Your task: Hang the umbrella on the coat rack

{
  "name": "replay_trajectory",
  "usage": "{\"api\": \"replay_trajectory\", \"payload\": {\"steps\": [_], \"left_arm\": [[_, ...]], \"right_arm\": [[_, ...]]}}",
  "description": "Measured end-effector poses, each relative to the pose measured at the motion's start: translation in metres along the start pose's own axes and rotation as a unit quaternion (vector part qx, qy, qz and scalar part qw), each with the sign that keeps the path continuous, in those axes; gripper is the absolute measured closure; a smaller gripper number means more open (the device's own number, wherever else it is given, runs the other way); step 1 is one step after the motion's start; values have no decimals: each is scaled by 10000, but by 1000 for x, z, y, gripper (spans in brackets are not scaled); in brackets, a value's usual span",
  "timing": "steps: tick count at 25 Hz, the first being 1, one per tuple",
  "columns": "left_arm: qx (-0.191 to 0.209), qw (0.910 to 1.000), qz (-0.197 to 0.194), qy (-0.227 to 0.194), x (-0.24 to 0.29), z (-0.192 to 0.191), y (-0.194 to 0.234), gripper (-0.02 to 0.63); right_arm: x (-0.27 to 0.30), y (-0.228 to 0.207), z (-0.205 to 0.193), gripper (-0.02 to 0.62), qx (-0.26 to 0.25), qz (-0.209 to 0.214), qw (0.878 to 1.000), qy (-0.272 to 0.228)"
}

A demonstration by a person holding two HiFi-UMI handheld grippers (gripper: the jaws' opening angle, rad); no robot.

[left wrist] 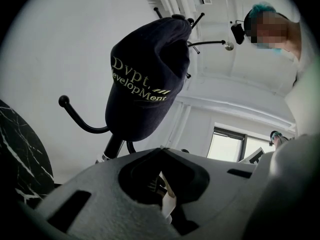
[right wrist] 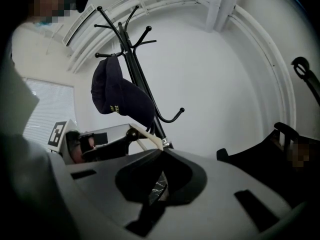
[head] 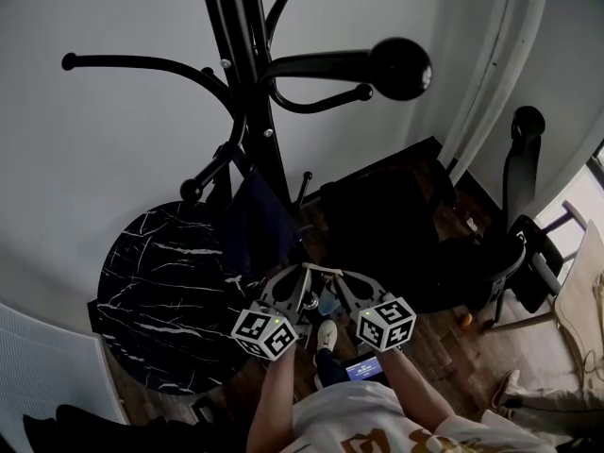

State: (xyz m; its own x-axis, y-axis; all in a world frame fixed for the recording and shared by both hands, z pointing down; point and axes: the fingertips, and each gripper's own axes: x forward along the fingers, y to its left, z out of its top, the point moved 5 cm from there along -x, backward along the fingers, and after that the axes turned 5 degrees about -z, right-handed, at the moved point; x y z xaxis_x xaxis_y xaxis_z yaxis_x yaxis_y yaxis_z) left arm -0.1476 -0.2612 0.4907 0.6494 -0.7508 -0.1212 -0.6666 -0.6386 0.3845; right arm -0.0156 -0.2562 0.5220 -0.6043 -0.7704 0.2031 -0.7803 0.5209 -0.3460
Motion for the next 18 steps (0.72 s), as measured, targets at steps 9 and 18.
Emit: {"api": "replay_trajectory", "payload": {"steps": [9,18], "left_arm": [[14,9999,56,154,0,-6,8,588],[-62,9994,169,298,1,-11,21,588]], "right_arm": [[10,-3,-9,584,146,25,9998,127],[22,-5,-15,584,111,44,9995,276]]}}
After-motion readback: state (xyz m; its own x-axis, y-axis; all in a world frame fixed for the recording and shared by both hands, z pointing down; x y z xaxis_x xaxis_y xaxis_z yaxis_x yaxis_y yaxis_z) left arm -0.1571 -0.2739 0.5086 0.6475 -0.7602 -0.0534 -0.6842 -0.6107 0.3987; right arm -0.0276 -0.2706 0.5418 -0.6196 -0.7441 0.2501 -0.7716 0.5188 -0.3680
